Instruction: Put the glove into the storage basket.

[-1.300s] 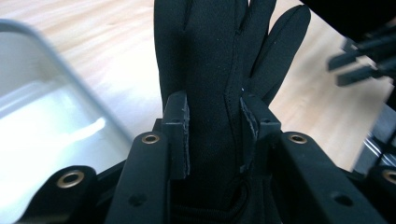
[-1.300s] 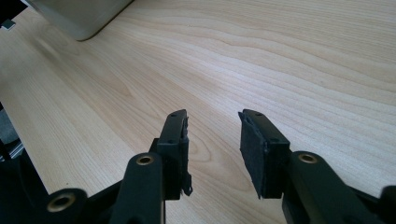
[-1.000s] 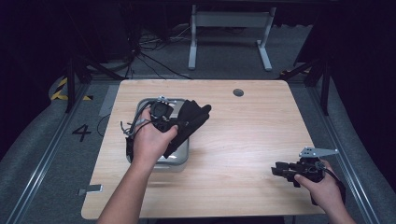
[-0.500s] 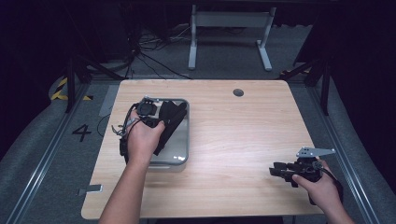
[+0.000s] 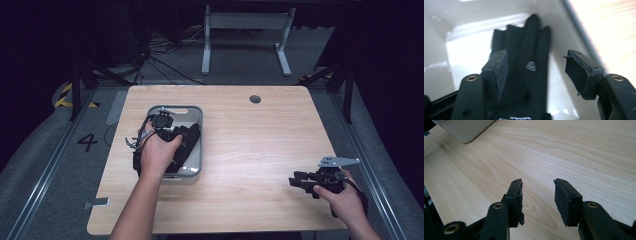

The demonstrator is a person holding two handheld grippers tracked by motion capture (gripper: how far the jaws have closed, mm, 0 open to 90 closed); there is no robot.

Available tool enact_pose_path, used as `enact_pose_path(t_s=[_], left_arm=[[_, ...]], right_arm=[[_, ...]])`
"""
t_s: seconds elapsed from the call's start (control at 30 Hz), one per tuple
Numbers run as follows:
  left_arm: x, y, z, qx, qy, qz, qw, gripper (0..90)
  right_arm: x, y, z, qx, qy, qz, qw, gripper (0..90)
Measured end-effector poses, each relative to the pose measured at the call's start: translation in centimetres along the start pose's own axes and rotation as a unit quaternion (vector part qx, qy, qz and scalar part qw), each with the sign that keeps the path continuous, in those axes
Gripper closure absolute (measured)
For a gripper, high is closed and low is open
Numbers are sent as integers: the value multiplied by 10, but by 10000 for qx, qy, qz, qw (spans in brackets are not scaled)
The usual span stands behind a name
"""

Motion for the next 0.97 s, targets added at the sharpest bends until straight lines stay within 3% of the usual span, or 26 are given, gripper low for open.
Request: enact_pose_path(t_s=[0.23,0.47,0.57,0.77,0.97], left_arm=[[-33,18,10,416,183,281,9986,366],[-61,40,28,815,348,632,9941,355],[-70,47,35,868,466,769,9922,355],[-79,53,41,993,497,831,9903,354],[-75,55,41,1050,423,846,9900,346]], right_arm=[[2,0,0,-40,-27,21,10000,577],[4,-1,-2,-49,-28,9,10000,573],[5,-1,-2,-64,-31,34,10000,573],[4,-3,-1,-90,-15,26,10000,573],[3,-3,0,-89,-15,31,10000,573]])
Point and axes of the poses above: each handheld gripper's, and its own axes: x roughly forward along the jaws, z roughly out of its underside, y roughly to its right, the point moved 5 cm from there along x, roughly forward along the jaws, and after that the axes turned 7 degrees about -z, right-handed, at the moved point
